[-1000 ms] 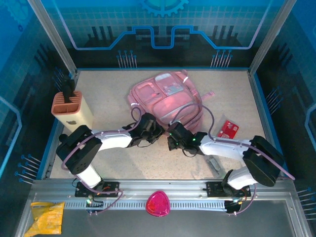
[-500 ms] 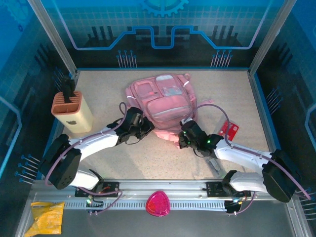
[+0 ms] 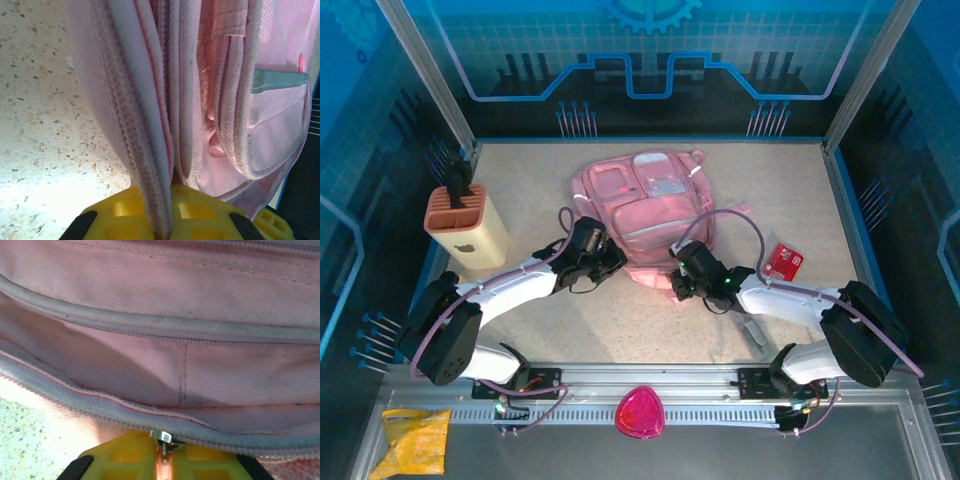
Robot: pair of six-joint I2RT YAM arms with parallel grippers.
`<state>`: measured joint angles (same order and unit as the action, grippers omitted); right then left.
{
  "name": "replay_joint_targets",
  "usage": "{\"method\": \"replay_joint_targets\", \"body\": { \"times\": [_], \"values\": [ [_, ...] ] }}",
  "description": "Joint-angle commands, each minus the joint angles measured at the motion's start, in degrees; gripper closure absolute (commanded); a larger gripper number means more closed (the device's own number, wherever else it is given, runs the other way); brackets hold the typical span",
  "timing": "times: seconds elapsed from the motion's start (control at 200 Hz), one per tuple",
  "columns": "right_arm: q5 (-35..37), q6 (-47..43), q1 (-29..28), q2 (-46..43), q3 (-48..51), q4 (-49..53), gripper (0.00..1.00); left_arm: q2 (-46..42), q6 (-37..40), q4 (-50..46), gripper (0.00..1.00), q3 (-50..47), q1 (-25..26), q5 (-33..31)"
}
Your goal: Pack the student bag
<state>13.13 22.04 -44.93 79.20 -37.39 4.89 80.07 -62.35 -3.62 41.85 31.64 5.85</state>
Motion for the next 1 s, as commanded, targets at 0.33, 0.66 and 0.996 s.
{"method": "replay_joint_targets", "body": {
  "times": [0.33, 0.66, 0.996],
  "values": [
    [10.8, 3.1, 5.0, -8.5, 2.0, 8.6, 1.00, -4.5, 10.2, -6.1, 1.00, 4.5, -3.7, -2.4],
    [6.6, 5.4, 6.3, -11.8, 1.3, 10.8, 1.00, 2.7, 18.6, -8.1, 1.00, 10.1, -14.7, 2.6],
    [0.0, 11.2, -10.2, 7.7, -10.0, 1.6, 1.00, 13.8, 25.1, -14.4, 0.77, 25.1, -17.7, 2.0]
  ]
}}
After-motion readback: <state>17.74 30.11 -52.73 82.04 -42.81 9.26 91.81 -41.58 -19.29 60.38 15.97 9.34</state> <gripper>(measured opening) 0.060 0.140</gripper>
